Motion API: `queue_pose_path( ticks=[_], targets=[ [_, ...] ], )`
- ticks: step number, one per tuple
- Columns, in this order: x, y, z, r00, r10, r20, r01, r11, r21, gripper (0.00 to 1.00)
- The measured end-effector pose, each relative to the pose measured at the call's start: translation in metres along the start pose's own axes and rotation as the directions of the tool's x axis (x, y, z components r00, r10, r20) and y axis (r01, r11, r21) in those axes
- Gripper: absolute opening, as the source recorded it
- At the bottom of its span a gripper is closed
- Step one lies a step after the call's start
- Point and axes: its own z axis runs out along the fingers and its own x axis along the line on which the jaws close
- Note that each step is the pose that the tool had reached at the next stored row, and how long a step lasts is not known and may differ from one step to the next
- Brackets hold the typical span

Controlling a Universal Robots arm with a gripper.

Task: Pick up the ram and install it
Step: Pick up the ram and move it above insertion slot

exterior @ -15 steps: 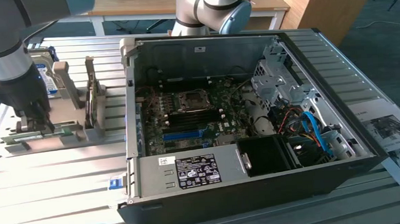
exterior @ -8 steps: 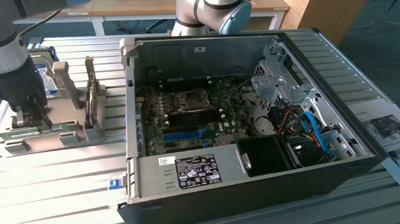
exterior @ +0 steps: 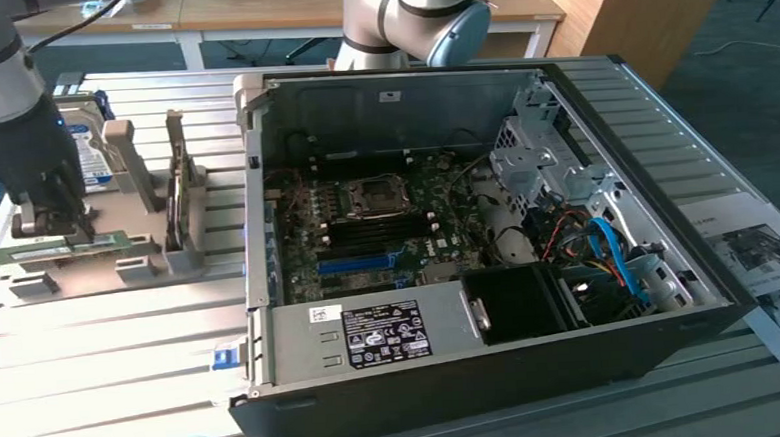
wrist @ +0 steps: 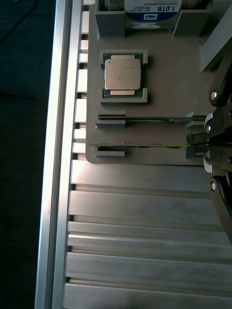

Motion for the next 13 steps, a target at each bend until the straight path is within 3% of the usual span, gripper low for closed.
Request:
queue_pose_path(
  ticks=[13],
  targets=[
    [-0.001, 0.0014, -0.0344, 1.0, 0.005, 0.0002, -0.005, 1.0, 0.0001, 0.12]
  ],
)
